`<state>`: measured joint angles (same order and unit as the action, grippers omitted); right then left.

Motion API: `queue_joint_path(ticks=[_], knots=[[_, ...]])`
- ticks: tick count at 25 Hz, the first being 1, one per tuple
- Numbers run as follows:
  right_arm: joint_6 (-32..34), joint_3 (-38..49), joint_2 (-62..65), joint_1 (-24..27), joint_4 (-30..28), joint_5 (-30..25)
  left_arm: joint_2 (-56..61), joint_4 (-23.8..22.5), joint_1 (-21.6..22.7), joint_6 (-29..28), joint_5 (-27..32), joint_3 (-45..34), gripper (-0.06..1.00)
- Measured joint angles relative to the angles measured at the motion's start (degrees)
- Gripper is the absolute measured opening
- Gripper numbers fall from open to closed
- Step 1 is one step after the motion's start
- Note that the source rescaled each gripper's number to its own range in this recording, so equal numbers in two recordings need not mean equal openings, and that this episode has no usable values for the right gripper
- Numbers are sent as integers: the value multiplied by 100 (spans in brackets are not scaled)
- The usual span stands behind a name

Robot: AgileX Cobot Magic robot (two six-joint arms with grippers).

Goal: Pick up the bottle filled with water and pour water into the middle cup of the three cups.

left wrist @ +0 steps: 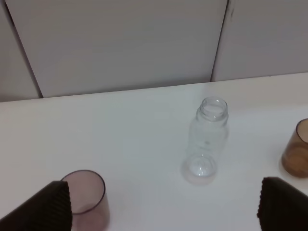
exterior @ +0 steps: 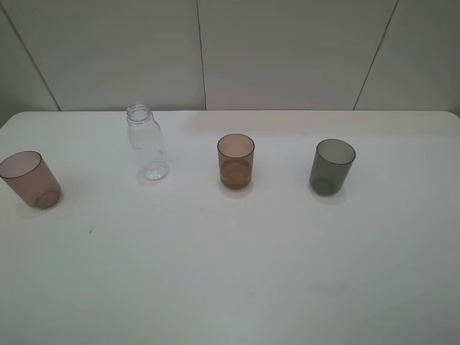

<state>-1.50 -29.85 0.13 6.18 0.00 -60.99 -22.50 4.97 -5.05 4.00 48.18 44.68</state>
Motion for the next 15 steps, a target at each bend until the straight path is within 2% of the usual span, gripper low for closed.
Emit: queue_joint_path(ticks=[7,11,15], knots=[[0,0,0,0,0,0,1109,-149,0,-116,1340,-128,98],[0,0,0,0,0,0,1599,-426,0,-400,1546,-767,98],[0,0,0,0,0,0,2091,-544,0,-566,1403,-1306,98]])
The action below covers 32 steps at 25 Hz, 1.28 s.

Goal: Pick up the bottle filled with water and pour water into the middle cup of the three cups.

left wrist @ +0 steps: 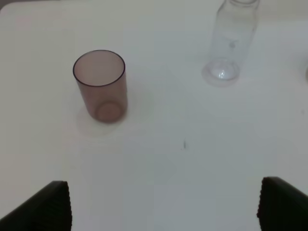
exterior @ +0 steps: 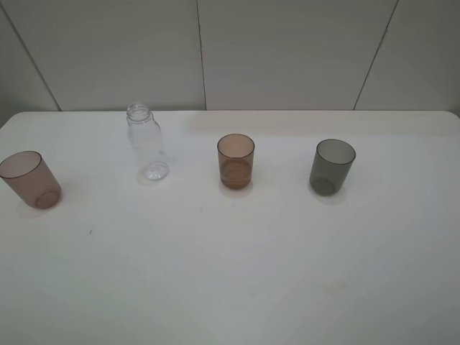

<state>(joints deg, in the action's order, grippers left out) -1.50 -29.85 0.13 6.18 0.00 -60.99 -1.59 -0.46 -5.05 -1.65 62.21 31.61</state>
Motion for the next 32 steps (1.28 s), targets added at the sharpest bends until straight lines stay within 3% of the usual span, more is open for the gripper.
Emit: queue_joint_path(ticks=[32], knots=[[0,0,0,0,0,0,194,46,0,-12,-119,-279,98]])
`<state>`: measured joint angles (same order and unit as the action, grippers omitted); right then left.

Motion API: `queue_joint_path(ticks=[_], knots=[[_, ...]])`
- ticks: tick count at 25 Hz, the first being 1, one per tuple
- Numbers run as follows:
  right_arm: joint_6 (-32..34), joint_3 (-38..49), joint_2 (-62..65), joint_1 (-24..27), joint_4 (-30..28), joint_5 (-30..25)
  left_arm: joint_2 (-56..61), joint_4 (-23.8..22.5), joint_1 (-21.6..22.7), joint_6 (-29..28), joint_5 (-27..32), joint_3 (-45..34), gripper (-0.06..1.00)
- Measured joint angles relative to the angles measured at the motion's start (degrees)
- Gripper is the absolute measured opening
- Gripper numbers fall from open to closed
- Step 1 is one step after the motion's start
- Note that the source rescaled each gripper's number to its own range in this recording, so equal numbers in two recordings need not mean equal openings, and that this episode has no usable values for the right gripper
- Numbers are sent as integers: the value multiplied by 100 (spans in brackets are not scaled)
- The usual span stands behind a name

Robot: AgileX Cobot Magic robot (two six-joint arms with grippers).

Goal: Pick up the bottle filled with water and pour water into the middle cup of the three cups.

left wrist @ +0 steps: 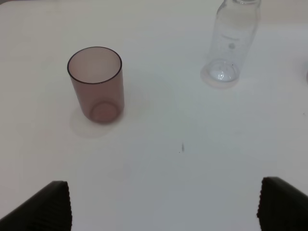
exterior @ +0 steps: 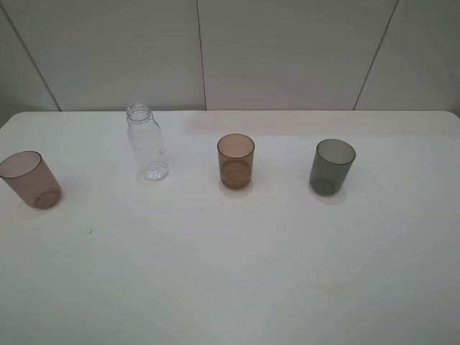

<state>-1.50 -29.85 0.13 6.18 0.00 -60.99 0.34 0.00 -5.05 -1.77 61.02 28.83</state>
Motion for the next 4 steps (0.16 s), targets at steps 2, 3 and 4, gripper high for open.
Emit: queue_joint_path(ticks=[2,3,4], knots=[[0,0,0,0,0,0,0,0,0,-2,0,0,98],[0,0,0,0,0,0,0,0,0,-7,0,0,98],[0,0,0,0,-34,0,0,0,0,-7,0,0,98]])
